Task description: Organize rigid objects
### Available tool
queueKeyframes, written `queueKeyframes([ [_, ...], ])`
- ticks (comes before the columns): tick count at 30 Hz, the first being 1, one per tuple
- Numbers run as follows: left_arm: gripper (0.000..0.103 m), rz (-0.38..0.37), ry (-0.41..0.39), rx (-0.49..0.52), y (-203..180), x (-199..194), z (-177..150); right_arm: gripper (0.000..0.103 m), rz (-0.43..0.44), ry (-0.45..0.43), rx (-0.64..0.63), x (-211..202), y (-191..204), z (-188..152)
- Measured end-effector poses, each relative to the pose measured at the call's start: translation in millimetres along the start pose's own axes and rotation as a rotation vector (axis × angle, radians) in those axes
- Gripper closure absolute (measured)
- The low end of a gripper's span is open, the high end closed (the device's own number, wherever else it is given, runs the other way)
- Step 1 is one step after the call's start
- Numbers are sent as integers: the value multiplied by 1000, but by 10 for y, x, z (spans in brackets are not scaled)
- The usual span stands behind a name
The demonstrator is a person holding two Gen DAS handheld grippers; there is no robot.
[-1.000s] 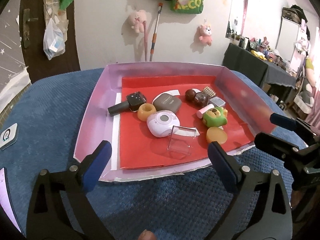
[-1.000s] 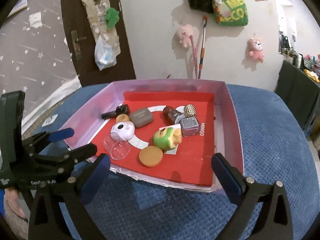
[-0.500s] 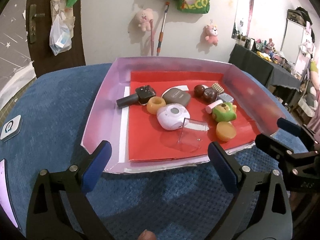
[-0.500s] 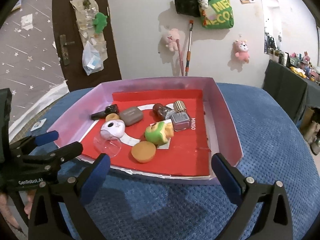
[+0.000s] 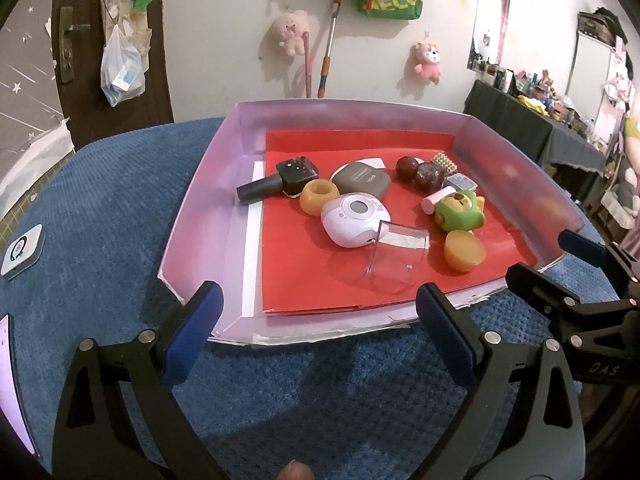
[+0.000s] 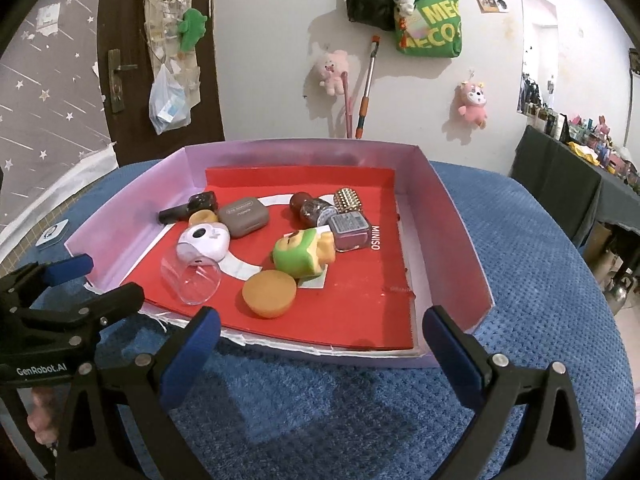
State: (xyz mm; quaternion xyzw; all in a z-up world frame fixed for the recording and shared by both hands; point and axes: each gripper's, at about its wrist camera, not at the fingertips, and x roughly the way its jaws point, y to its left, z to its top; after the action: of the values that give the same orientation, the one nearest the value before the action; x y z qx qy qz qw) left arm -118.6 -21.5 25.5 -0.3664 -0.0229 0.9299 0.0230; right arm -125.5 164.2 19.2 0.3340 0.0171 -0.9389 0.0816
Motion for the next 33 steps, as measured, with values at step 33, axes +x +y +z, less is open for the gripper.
queueKeyframes([
  [33, 4, -56, 11, 32, -163, -271, -213, 0, 33, 25, 31, -308, -106, -165],
])
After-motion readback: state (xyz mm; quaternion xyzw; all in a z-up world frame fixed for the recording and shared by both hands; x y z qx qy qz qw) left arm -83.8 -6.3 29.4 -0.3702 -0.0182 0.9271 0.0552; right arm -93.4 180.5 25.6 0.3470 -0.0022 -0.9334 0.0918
